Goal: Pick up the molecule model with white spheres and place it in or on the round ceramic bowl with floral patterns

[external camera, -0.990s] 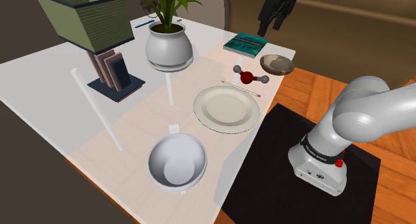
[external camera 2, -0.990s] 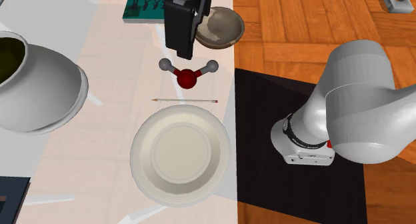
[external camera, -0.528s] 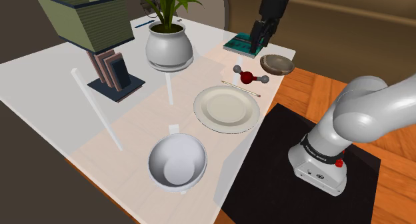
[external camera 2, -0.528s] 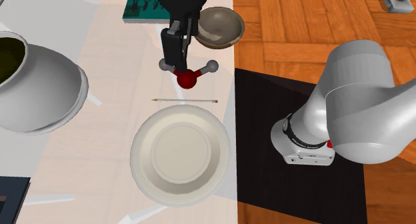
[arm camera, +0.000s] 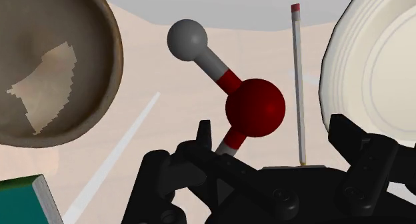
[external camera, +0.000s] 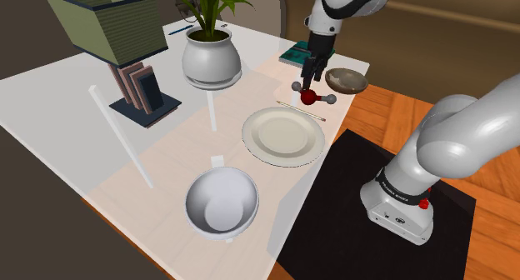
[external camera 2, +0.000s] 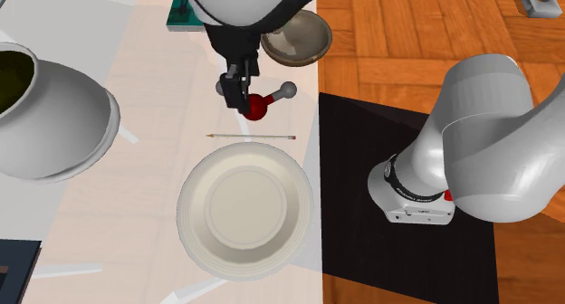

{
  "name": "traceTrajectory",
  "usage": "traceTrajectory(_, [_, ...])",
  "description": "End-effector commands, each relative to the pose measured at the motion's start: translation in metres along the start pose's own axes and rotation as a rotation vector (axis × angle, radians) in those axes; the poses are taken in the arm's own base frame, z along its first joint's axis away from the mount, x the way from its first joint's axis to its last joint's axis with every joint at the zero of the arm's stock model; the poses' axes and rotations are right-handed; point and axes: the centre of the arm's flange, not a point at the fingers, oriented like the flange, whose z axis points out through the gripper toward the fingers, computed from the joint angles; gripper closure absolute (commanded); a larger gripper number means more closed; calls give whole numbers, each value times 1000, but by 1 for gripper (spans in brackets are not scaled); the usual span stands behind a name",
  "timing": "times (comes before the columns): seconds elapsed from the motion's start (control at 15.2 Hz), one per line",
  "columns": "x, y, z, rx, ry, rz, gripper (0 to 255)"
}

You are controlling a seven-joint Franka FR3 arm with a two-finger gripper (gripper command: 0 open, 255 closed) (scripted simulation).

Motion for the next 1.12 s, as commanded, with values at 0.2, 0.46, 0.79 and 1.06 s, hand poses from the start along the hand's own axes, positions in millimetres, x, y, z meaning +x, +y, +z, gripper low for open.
traceTrajectory(0.2, [5,8,33,8,-14,-12,0])
traceTrajectory(0.46, [5,8,52,8,-14,-12,0])
traceTrajectory(0.79, [5,8,52,8,-14,-12,0])
traceTrajectory(1.06, [5,8,52,8,-14,-12,255])
